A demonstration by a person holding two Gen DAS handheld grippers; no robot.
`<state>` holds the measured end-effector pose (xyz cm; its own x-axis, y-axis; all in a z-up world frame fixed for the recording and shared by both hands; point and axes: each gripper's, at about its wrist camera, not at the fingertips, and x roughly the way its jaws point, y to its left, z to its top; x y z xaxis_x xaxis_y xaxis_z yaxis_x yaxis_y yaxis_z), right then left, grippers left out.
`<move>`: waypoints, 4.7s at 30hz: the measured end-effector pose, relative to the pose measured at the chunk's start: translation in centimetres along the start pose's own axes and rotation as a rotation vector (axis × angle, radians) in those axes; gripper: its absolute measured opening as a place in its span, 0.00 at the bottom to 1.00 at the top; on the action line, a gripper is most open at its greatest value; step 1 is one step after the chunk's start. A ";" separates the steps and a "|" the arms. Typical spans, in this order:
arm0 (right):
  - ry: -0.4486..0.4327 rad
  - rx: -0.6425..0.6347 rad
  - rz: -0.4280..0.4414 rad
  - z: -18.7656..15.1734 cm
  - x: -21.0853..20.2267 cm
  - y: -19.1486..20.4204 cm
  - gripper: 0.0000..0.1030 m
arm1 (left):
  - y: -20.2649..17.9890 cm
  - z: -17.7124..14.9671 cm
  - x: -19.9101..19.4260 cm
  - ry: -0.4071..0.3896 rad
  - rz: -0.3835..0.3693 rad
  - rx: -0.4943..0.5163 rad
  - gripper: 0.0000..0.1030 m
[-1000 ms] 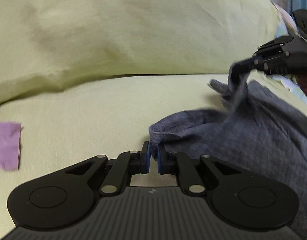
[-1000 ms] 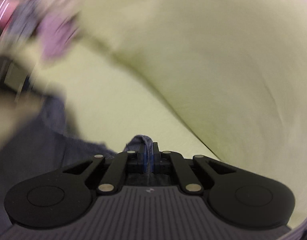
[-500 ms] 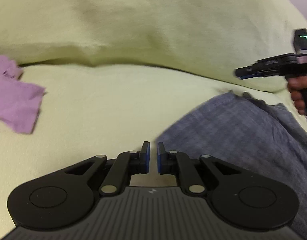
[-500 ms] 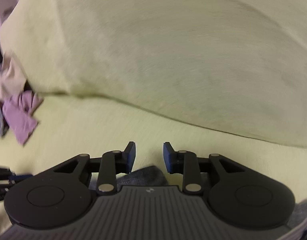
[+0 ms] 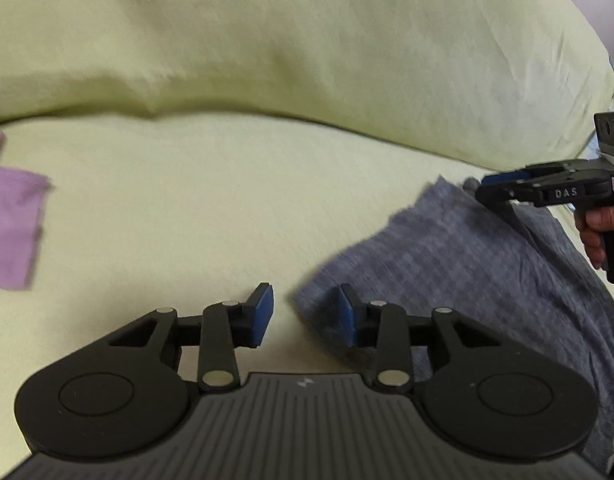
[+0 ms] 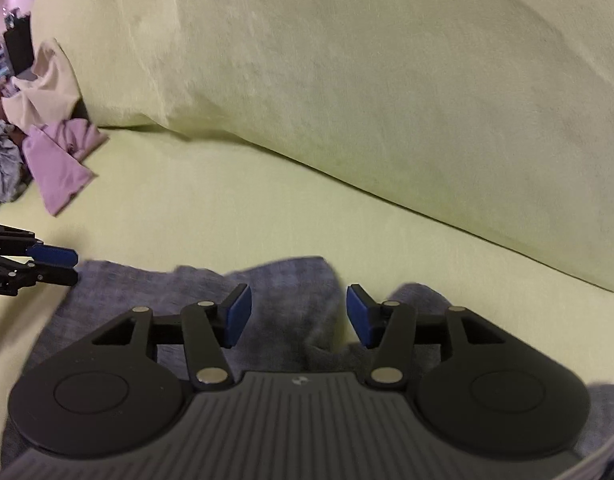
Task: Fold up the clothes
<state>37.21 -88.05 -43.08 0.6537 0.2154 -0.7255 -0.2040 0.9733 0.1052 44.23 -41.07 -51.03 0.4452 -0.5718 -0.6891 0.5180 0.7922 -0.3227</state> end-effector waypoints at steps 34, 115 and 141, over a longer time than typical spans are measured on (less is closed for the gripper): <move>-0.081 0.104 -0.174 -3.7 -2.6 -8.6 0.34 | -4.7 3.6 -1.2 -0.134 0.037 0.172 0.30; -0.085 0.157 -0.121 -17.5 -10.3 -4.5 0.31 | -8.0 2.4 2.5 0.066 0.021 0.169 0.38; -0.043 0.253 -0.199 -23.4 -18.9 2.7 0.45 | -7.4 -6.1 -7.8 -0.006 0.084 0.097 0.39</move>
<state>7.22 -91.35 -44.96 0.6938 0.0172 -0.7199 0.1144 0.9844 0.1338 32.53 -41.17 -47.22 0.4942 -0.5063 -0.7067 0.5468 0.8130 -0.2000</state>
